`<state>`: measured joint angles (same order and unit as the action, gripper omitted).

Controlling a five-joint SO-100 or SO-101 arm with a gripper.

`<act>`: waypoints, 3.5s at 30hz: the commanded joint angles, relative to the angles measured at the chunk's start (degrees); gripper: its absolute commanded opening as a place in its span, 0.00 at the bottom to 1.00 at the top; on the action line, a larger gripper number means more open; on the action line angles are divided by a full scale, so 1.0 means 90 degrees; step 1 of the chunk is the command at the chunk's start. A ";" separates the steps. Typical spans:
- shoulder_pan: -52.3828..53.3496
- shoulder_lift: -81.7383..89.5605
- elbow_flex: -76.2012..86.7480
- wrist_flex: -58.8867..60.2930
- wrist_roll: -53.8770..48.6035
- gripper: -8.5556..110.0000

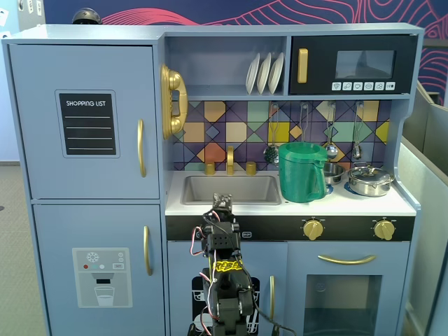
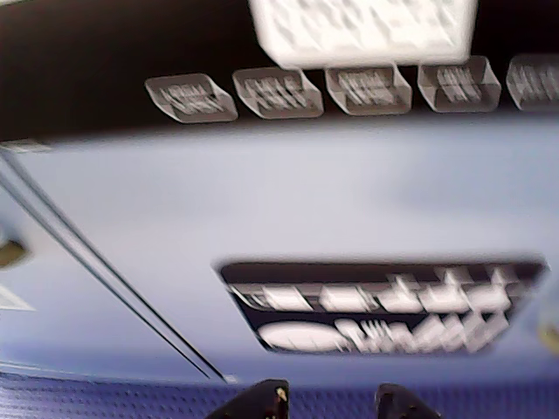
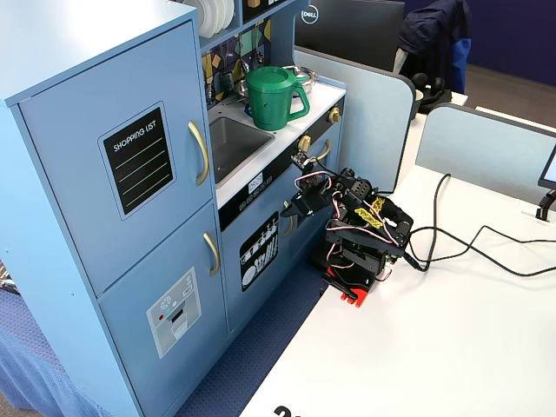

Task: Open the left cabinet door

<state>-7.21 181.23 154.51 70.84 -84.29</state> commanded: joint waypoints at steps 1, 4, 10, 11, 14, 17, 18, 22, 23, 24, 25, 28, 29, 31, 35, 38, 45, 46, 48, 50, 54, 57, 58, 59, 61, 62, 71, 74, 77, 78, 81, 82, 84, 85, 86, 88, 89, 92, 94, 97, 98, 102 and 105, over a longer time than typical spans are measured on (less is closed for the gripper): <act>-0.0283 -0.0264 -0.0830 -0.0264 -0.0059 0.12; -0.0518 -0.0469 -0.1201 -0.0371 -0.0107 0.12; -0.0889 -0.0996 -0.2061 -0.0576 -0.0664 0.13; -0.0977 -0.1064 -0.2178 -0.0635 -0.0752 0.13; -0.1260 -0.1270 -0.2529 -0.0898 -0.1045 0.13; -0.1475 -0.1553 -0.2832 -0.1191 -0.1377 0.13; -0.1553 -0.1621 -0.2910 -0.1318 -0.1494 0.13; -0.1807 -0.1875 -0.3096 -0.1895 -0.2188 0.14; -0.1855 -0.1924 -0.3115 -0.2061 -0.2402 0.14; -0.1885 -0.1982 -0.3115 -0.2227 -0.2637 0.14; -0.1982 -0.2070 -0.3184 -0.2354 -0.2764 0.14; -0.2246 -0.2354 -0.3457 -0.2656 -0.3008 0.15; -0.2334 -0.2441 -0.3525 -0.2793 -0.3125 0.16; -0.2500 -0.2598 -0.3643 -0.3008 -0.3369 0.16; -0.2842 -0.2822 -0.3906 -0.3486 -0.3799 0.16; -0.3232 -0.2969 -0.4092 -0.3984 -0.4170 0.17; -0.3838 -0.3398 -0.4414 -0.4902 -0.4922 0.17; -0.3896 -0.3467 -0.4473 -0.5010 -0.4912 0.17; -0.4023 -0.3584 -0.4531 -0.5293 -0.4863 0.18; -0.4082 -0.3691 -0.4561 -0.5430 -0.4746 0.18; -0.4023 -0.3848 -0.4521 -0.5723 -0.4473 0.18; -0.4014 -0.3984 -0.4502 -0.5898 -0.4307 0.20; -0.4014 -0.4023 -0.4502 -0.5918 -0.4199 0.20; -0.3975 -0.4063 -0.4512 -0.5898 -0.4111 0.20; -0.3887 -0.4131 -0.4512 -0.5889 -0.3877 0.20; -0.3848 -0.4150 -0.4512 -0.5889 -0.3730 0.20; -0.3545 -0.4355 -0.4492 -0.5986 -0.2988 0.21; -0.3467 -0.4414 -0.4531 -0.5986 -0.2666 0.20; -0.3555 -0.4482 -0.4512 -0.6094 -0.2686 0.20; -0.3574 -0.4512 -0.4512 -0.6113 -0.2686 0.20; -0.3594 -0.4658 -0.4561 -0.6201 -0.2637 0.20; -0.3584 -0.4727 -0.4580 -0.6240 -0.2598 0.20; -0.3584 -0.4854 -0.4629 -0.6348 -0.2549 0.20; -0.3604 -0.4922 -0.4668 -0.6377 -0.2549 0.19; -0.3633 -0.5010 -0.4707 -0.6406 -0.2539 0.19; -0.3682 -0.5205 -0.4863 -0.6475 -0.2529 0.19; -0.3701 -0.5332 -0.4951 -0.6543 -0.2520 0.19; -0.3750 -0.5752 -0.5273 -0.6670 -0.2451 0.19; -0.3828 -0.6006 -0.5439 -0.6787 -0.2480 0.19; -0.4111 -0.6172 -0.5488 -0.6934 -0.2725 0.19; -0.4219 -0.6172 -0.5479 -0.6934 -0.2832 0.19; -0.4746 -0.5938 -0.5039 -0.7090 -0.3359 0.19; -0.5020 -0.5693 -0.4639 -0.7207 -0.3672 0.19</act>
<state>-47.55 127.71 111.62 8.96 -114.08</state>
